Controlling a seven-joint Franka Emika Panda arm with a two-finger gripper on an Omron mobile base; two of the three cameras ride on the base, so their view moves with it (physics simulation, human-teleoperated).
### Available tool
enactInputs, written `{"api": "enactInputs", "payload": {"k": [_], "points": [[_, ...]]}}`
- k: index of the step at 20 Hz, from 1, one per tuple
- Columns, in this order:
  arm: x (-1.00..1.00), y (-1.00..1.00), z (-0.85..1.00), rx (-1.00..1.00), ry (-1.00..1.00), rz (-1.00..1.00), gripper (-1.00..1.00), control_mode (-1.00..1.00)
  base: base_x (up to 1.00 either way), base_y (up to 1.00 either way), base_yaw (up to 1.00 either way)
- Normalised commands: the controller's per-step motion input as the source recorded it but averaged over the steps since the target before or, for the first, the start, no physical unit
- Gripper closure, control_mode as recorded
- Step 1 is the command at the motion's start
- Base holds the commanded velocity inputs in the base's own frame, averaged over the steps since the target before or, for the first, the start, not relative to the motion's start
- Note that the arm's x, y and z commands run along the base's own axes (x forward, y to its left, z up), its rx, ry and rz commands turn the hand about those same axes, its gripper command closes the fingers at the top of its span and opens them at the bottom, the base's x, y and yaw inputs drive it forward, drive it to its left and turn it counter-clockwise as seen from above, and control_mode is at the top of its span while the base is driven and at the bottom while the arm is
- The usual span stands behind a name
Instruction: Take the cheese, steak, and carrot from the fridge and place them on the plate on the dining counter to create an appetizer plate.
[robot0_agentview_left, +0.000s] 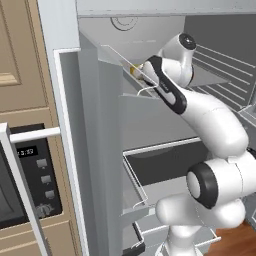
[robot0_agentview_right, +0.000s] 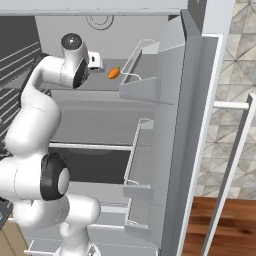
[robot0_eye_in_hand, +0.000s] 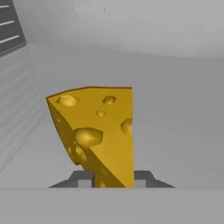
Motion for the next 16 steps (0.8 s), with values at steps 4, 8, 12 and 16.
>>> {"api": "enactInputs", "payload": {"k": [4, 8, 12, 16], "points": [[-1.0, -0.56, 0.0, 0.01, -0.09, -0.04, 1.0, -1.0, 0.0, 0.0, 0.0], [-0.86, -0.31, 0.08, 0.0, -0.06, -0.04, 1.0, -1.0, 0.0, 0.0, 0.0], [-0.64, -0.26, 0.2, 0.0, -0.05, -0.01, 1.0, -1.0, 0.0, 0.0, 0.0], [-0.47, -0.24, 0.16, 0.0, -0.03, 0.0, 1.0, 1.0, -0.17, -0.1, 0.0]]}}
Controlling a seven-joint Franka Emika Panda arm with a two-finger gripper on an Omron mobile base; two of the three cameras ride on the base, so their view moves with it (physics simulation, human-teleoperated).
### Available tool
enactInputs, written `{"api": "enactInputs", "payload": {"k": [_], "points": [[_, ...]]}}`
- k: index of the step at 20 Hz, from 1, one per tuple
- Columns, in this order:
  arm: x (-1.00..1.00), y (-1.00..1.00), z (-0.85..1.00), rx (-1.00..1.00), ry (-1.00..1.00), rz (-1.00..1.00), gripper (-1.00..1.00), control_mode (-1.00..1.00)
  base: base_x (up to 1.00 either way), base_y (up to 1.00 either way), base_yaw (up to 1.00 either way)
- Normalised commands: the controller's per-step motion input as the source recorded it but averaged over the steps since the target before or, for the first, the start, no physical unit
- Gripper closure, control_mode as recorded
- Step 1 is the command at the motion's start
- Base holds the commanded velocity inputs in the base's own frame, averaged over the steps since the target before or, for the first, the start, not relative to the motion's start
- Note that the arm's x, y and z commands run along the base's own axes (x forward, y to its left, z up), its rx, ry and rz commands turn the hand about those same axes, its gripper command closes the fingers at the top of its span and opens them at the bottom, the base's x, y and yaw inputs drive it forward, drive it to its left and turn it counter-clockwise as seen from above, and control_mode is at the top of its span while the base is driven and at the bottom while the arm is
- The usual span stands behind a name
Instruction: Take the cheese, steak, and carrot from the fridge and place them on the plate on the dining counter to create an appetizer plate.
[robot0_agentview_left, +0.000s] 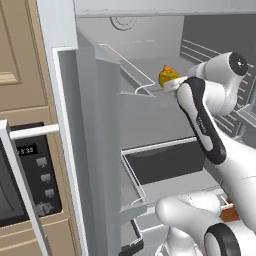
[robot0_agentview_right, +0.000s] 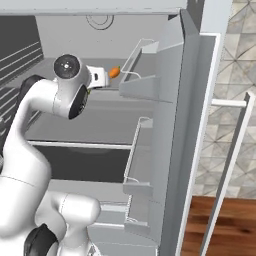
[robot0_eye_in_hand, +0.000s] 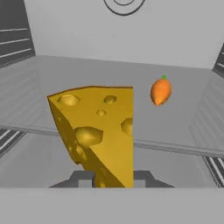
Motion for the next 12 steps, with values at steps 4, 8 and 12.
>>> {"api": "enactInputs", "payload": {"k": [4, 8, 12], "points": [[0.0, 0.0, 0.0, 0.0, 0.0, 0.0, 1.0, 1.0, -0.72, -0.41, 0.0], [0.0, 0.0, 0.0, 0.0, 0.0, 0.0, 1.0, 1.0, -0.8, -0.34, 0.0], [0.0, 0.0, 0.0, 0.0, 0.0, 0.0, 1.0, 1.0, -0.78, -0.05, 0.0]]}}
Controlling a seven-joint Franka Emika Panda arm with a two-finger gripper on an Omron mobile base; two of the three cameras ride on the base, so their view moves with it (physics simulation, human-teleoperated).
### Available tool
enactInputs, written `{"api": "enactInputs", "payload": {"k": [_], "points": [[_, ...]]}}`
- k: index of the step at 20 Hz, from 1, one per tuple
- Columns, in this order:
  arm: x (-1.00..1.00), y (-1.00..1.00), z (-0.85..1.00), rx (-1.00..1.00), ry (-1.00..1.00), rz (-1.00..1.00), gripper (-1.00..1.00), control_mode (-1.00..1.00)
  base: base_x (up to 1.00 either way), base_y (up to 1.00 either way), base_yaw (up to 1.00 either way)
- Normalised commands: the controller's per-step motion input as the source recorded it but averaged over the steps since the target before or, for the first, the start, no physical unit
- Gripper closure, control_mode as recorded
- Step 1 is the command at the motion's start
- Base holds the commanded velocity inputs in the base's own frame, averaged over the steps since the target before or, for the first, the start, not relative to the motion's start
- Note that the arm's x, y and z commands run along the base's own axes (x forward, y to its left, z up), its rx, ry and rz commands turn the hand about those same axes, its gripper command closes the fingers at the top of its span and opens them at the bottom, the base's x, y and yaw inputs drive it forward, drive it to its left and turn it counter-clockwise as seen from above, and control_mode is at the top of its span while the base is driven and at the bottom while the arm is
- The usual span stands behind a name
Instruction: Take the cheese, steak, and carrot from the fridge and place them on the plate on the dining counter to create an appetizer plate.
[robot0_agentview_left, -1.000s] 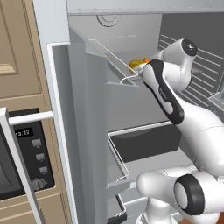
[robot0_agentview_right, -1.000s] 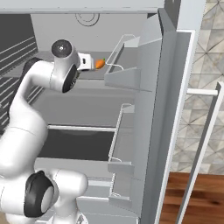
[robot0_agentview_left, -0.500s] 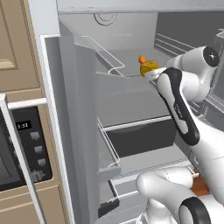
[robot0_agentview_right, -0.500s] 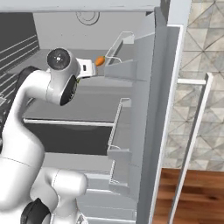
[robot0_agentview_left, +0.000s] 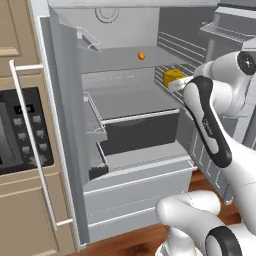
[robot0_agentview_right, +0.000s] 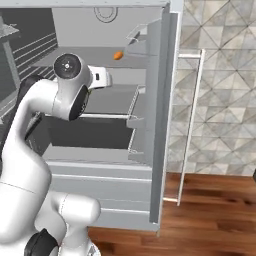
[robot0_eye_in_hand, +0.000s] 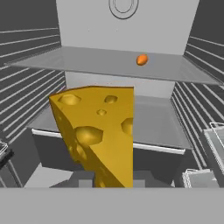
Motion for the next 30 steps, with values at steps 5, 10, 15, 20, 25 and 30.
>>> {"api": "enactInputs", "payload": {"k": [5, 10, 15, 20, 25, 30], "points": [[0.0, 0.0, 0.0, 0.0, 0.0, 0.0, 1.0, 1.0, -0.83, -0.22, 0.03], [0.0, 0.0, 0.0, 0.0, 0.0, 0.0, 1.0, 1.0, -0.75, -0.61, 0.26], [0.0, 0.0, 0.0, 0.0, 0.0, 0.0, 1.0, 1.0, -0.66, -0.73, 0.35], [0.0, 0.0, 0.0, 0.0, 0.0, 0.0, 1.0, 1.0, -0.61, -0.8, 0.33], [0.0, 0.0, 0.0, 0.0, 0.0, 0.0, 1.0, 1.0, -0.91, -0.65, 0.3], [0.0, 0.0, 0.0, 0.0, 0.0, 0.0, 1.0, 1.0, -1.0, -0.09, 0.23]]}}
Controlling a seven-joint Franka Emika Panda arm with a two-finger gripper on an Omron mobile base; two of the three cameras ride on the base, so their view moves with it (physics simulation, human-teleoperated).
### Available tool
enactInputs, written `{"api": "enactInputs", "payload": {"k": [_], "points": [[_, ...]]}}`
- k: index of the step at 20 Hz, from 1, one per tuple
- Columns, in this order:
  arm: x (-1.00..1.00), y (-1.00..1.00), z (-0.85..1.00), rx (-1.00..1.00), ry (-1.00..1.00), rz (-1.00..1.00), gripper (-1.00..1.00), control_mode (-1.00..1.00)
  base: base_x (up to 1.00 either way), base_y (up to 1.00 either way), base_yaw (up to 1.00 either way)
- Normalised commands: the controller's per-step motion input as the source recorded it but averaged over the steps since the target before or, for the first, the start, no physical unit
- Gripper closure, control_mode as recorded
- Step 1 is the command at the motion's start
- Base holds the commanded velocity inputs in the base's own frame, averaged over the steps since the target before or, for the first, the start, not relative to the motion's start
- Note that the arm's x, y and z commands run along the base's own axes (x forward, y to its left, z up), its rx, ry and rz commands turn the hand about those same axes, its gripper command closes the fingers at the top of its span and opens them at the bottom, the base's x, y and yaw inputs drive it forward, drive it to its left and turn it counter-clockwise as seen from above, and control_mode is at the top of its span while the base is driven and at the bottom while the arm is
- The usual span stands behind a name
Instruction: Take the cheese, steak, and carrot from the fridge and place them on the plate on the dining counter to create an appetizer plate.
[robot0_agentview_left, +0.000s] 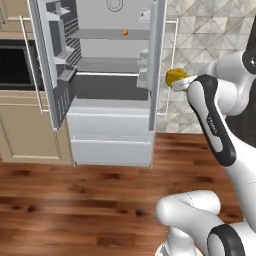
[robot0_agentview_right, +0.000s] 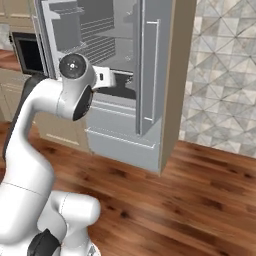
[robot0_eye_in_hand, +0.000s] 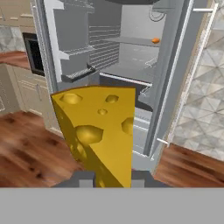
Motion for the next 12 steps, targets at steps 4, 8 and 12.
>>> {"api": "enactInputs", "payload": {"k": [4, 8, 12], "points": [[0.0, 0.0, 0.0, 0.0, 0.0, 0.0, 1.0, 1.0, -1.0, 0.0, 0.21], [0.0, 0.0, 0.0, 0.0, 0.0, 0.0, 1.0, 1.0, -1.0, 0.0, 0.21], [0.0, 0.0, 0.0, 0.0, 0.0, 0.0, 1.0, 1.0, -1.0, 0.0, 0.21]]}}
